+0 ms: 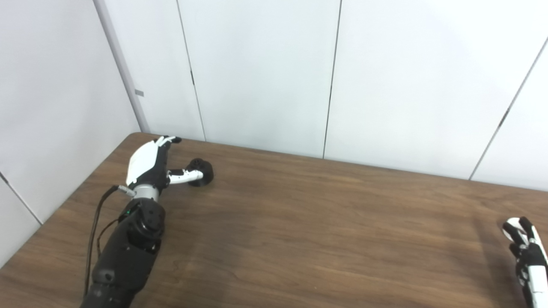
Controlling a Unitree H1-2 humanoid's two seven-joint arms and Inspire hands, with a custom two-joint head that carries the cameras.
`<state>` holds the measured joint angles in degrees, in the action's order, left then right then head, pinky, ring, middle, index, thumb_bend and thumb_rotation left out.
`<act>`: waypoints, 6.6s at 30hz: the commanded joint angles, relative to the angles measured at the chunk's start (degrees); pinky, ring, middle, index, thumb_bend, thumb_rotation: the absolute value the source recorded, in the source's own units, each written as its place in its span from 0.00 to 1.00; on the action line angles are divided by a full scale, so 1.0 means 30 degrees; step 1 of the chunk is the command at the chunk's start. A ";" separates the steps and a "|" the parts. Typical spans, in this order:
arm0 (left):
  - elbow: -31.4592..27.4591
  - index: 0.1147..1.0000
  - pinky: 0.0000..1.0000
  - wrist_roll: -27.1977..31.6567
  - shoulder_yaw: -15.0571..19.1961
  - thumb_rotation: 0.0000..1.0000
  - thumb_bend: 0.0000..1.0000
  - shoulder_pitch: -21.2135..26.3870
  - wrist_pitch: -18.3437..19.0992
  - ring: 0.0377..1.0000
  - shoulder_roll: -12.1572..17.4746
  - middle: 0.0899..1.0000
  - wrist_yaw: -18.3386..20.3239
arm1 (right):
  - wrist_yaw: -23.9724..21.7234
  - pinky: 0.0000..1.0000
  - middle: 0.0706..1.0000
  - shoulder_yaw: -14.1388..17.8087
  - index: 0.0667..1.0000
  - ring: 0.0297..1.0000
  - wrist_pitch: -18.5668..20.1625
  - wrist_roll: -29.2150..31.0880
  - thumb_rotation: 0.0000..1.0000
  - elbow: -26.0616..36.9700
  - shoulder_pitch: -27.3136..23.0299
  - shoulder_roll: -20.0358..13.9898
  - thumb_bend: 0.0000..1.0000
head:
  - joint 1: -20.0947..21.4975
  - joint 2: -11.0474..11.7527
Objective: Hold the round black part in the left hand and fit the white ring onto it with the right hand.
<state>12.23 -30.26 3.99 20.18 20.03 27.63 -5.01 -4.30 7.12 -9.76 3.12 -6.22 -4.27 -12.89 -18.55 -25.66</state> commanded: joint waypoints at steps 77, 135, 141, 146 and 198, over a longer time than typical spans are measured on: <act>0.6526 0.71 1.00 0.2040 -0.2376 0.25 0.86 0.3941 -0.0677 1.00 0.1157 0.92 0.0248 | 0.0315 1.00 0.92 -0.0109 1.00 0.98 -0.0140 -0.0088 1.00 -0.1123 0.1189 0.0719 0.71 | 0.0403 -0.0240; -0.6420 0.42 1.00 -0.3334 -0.5988 0.05 0.52 -0.0952 -0.0843 0.90 -0.1213 0.76 0.2018 | 0.1058 1.00 0.91 -0.0515 1.00 0.97 0.0491 -0.1439 1.00 0.0122 0.1089 0.1711 0.70 | 0.2296 -0.0670; -0.6808 0.42 1.00 -0.4152 -0.6854 0.05 0.52 -0.1913 -0.1863 0.90 -0.2190 0.76 0.1732 | 0.1324 1.00 0.91 -0.0609 1.00 0.97 0.0627 -0.1758 1.00 0.0419 0.1026 0.2081 0.72 | 0.2922 -0.0637; -0.6796 0.42 1.00 -0.4957 -0.7453 0.05 0.52 -0.2817 -0.2893 0.89 -0.3049 0.75 0.1144 | 0.1582 1.00 0.90 -0.0826 1.00 0.97 0.0913 -0.2393 1.00 0.0899 0.1053 0.2269 0.71 | 0.3409 -0.0854; -0.4973 0.42 1.00 -0.7967 -0.9494 0.05 0.52 -0.8006 -0.7251 0.91 -0.4361 0.78 -0.1162 | 0.2449 0.93 0.92 -0.2144 0.99 0.94 0.6486 -0.5103 1.00 0.6450 0.1460 0.2767 0.58 | 0.7310 -0.4488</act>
<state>-6.35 -52.93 -23.68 -1.18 -1.26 13.66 -8.46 3.16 0.59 9.91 -11.71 11.36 0.94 -3.87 3.34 -39.11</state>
